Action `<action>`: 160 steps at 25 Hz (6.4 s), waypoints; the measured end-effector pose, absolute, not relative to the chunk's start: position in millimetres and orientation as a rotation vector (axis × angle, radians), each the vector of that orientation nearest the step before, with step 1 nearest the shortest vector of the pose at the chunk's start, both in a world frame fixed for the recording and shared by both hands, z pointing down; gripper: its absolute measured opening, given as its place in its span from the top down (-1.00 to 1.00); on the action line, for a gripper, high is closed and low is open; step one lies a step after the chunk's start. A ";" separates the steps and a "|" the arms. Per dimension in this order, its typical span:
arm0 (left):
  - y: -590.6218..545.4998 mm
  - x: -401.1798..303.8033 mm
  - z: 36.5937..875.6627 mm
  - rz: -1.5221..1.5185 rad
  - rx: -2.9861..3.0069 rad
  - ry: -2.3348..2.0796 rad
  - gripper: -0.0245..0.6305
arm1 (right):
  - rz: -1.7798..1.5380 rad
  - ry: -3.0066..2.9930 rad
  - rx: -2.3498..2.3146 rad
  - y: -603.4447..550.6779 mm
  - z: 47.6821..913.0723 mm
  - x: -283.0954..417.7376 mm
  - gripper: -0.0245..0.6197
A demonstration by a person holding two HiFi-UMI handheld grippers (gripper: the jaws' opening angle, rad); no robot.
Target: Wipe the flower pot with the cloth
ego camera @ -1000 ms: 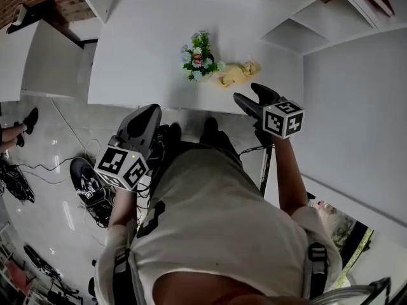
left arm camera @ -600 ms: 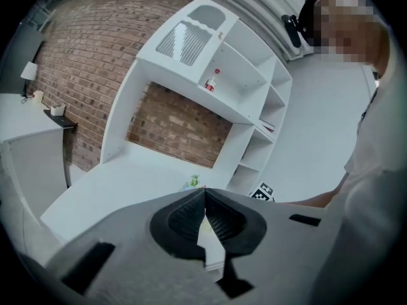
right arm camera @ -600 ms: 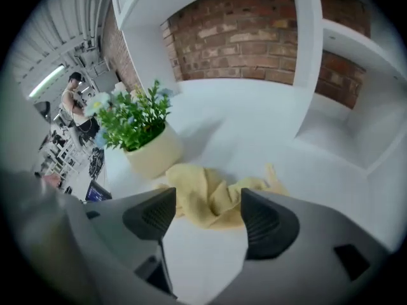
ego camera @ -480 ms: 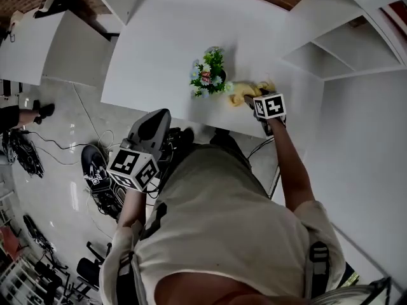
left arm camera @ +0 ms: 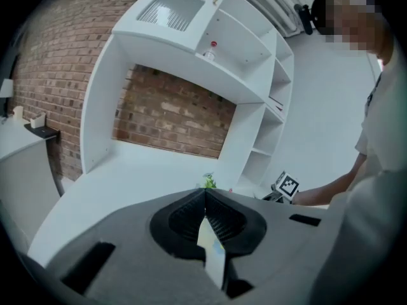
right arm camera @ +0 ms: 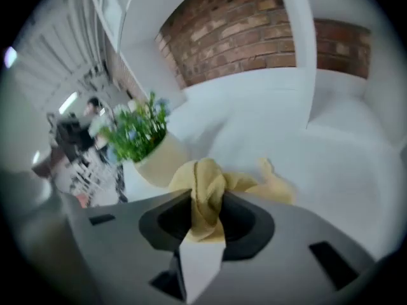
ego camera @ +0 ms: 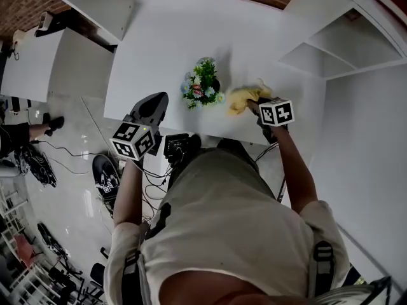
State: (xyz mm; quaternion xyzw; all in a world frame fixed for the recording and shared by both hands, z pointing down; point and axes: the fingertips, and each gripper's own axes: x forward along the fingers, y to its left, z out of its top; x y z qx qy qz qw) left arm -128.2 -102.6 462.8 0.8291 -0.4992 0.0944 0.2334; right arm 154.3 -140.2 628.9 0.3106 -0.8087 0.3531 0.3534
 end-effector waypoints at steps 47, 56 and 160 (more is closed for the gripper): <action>-184.2 -53.3 585.7 0.277 2.078 -0.928 0.83 | 1.996 -2.187 0.963 -91.3 594.7 63.0 0.54; -166.7 -65.4 585.9 0.238 1.977 -1.135 0.84 | 1.853 -2.213 0.974 -105.7 604.2 48.8 0.54; -98.0 -45.5 580.2 0.284 2.222 -0.641 -0.07 | 1.873 -2.226 0.857 -69.3 616.6 26.9 0.54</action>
